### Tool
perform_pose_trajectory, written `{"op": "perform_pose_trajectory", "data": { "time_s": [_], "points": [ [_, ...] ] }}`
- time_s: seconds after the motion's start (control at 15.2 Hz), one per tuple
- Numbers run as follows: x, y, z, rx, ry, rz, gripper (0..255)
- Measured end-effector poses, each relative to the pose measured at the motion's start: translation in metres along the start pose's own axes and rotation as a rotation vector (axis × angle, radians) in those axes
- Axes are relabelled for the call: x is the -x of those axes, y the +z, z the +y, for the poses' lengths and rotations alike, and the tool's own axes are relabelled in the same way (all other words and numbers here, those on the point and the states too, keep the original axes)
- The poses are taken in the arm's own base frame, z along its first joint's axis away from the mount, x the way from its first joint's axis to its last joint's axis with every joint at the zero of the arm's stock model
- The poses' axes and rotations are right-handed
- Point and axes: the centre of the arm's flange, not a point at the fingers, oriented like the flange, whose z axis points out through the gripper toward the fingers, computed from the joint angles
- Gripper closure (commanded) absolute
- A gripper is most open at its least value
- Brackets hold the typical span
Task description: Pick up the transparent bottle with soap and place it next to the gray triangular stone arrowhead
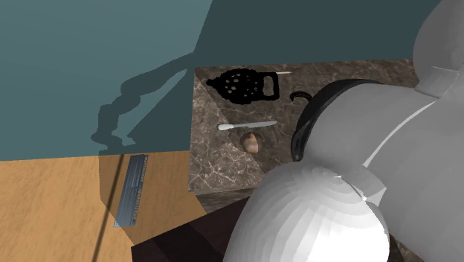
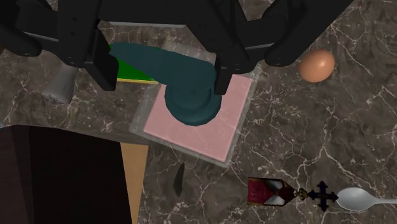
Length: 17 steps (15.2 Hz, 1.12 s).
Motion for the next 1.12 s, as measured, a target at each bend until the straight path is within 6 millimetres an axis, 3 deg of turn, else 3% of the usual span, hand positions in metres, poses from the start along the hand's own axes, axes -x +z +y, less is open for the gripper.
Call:
{"op": "perform_pose_trajectory", "data": {
  "time_s": [1.12],
  "points": [
    [-0.011, 0.089, 0.008, 0.000, 0.000, 0.000, 255]
  ]
}}
